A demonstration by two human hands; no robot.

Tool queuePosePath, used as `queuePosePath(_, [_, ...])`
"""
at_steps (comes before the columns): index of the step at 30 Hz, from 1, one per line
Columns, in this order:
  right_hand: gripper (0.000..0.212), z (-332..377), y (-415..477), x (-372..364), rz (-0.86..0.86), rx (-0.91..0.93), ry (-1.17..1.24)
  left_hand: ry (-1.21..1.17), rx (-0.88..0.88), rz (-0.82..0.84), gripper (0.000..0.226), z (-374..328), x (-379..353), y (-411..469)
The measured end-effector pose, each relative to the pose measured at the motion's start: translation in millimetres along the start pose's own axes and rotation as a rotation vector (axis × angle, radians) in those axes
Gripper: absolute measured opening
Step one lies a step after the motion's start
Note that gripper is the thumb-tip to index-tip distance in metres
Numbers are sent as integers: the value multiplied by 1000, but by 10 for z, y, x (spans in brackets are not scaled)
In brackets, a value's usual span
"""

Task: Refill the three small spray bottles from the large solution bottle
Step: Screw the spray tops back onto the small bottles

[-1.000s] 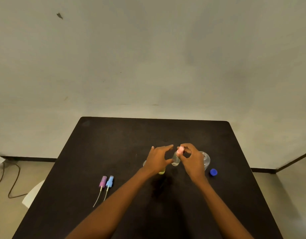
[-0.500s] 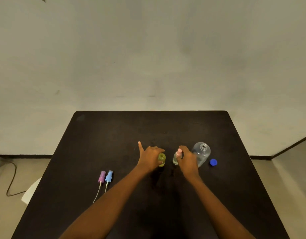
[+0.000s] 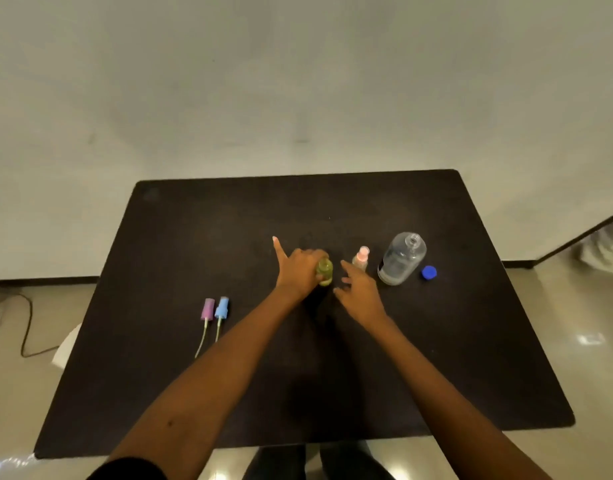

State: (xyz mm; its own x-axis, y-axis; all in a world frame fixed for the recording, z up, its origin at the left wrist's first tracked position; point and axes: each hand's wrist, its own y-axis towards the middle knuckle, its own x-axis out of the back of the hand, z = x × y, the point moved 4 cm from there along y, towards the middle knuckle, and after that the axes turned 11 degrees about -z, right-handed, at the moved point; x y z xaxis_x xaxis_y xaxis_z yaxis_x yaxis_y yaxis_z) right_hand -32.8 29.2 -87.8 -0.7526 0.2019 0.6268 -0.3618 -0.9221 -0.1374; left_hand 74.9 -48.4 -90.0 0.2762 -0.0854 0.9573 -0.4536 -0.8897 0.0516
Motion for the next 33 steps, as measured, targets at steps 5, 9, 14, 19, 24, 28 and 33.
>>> queuePosePath(5, [70, -188, 97, -332, -49, 68, -24, 58, -3, -111, 18, -29, -5, 23])
queuePosePath(9, [62, -337, 168, -496, -163, 125, 47, 168, -53, -132, 24, -44, 8, 73])
queuePosePath(14, [44, -450, 237, -622, -278, 219, 87, 216, -110, -174, 30, 26, -67, 112])
queuePosePath(19, [44, -494, 352, -648, -394, 247, 106, 203, -163, -219, 36, 88, -122, 128])
queuePosePath(24, [30, -424, 417, -673, -397, 260, 37, 240, -184, -275, 66, 101, -82, 22])
queuePosePath(28, [35, -398, 417, -689, -404, 263, 13, -36, 19, -528, 56, 379, 118, -268])
queuePosePath(33, [37, -415, 411, -685, -385, 236, 10, -105, 416, -531, 17, 1039, 327, -804])
